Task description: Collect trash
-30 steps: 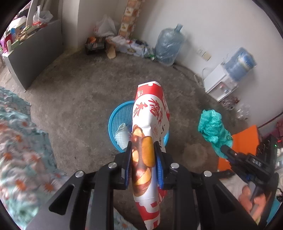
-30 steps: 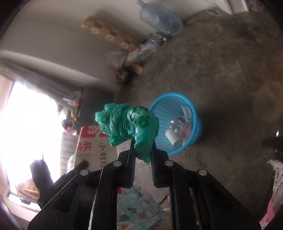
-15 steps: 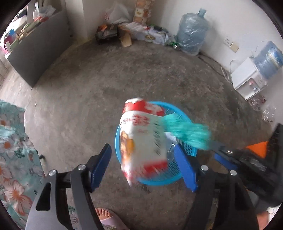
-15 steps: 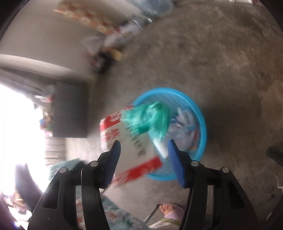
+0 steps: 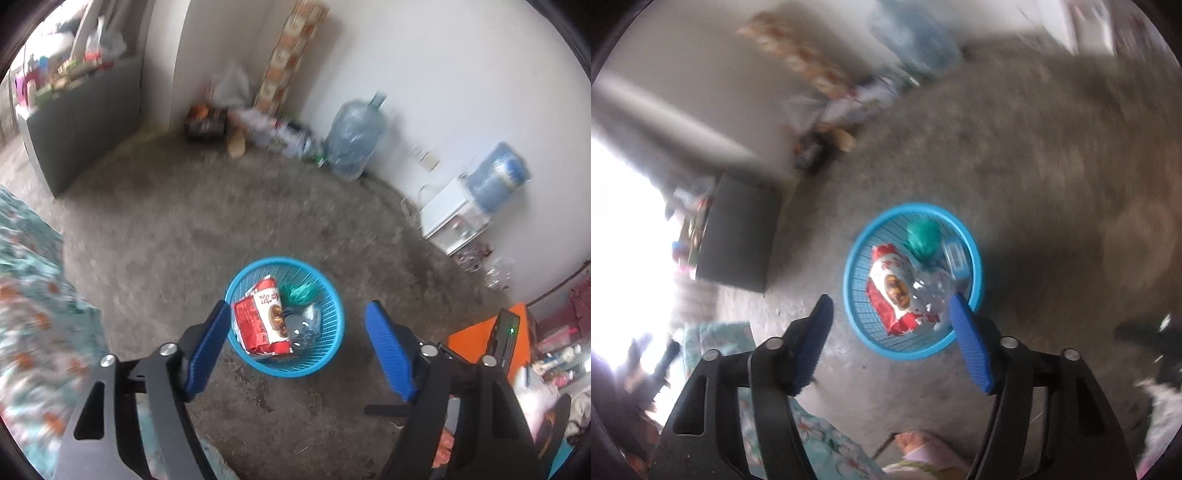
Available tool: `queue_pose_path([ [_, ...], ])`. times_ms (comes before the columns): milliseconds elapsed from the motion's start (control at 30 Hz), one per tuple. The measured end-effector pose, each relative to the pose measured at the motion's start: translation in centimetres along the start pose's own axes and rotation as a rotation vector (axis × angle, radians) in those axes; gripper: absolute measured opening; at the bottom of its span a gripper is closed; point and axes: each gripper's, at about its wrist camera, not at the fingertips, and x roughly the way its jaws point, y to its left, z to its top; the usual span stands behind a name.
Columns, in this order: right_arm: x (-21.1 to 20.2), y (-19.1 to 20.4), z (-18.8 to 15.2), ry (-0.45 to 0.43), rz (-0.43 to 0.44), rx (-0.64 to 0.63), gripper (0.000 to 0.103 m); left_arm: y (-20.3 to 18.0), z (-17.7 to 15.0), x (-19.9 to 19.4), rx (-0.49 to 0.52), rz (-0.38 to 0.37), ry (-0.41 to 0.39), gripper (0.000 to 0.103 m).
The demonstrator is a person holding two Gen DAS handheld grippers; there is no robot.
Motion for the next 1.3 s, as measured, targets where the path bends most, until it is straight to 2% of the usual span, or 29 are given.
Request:
queue_pose_path([
  [133, -5.7, 6.3, -2.6, -0.112, -0.013, -0.262, 0.088, -0.4, -2.6, -8.4, 0.039, 0.041, -0.131, 0.096],
  [200, -8.3, 9.5, -4.4, -0.169, -0.014, -0.393, 0.095, -0.4, -4.2, -11.9, 0.047, 0.085, -0.188, 0.098],
  [300, -11.6, 13.3, -7.9, -0.232, -0.005, -0.563, 0.095, 0.5, -7.3, -16.7, 0.026, 0.165, -0.269, 0.098],
  [400, -13.6, 15.5, -10.8, -0.251, -0.014, -0.680, 0.095, 2.3, -11.0, -20.2, -0.040, 0.240, -0.291, 0.098],
  [500, -15.2, 16.5, -13.5, -0.263, -0.018, -0.757, 0.095, 3.2, -13.7, -22.5, -0.099, 0.371, -0.323, 0.098],
  [600, -16.5, 17.2, -16.5, -0.266, -0.048, -0.828, 0.095, 3.1, -17.0, -24.1, -0.083, 0.595, -0.350, 0.098],
  [700, -16.7, 17.5, -19.6, -0.255, -0.144, -0.887, 0.095, 3.3, -19.9, -24.9, -0.085, 0.701, -0.356, 0.098],
  [833, -15.1, 16.9, -23.8, -0.169, -0.250, -0.981, 0.095, 4.8, -23.1, -24.7, -0.165, 0.717, -0.258, 0.098],
  [933, -14.6, 16.3, -25.4, -0.104, -0.269, -1.022, 0.095, 5.4, -24.8, -24.3, -0.238, 0.716, -0.223, 0.098],
  [1033, -14.5, 15.9, -25.7, -0.051, -0.261, -1.010, 0.095, 5.6, -26.1, -23.4, -0.309, 0.695, -0.181, 0.098],
  [1300, -15.3, 15.8, -26.3, -0.085, -0.276, -0.996, 0.095, 4.9, -26.9, -22.0, -0.285, 0.683, -0.116, 0.098],
])
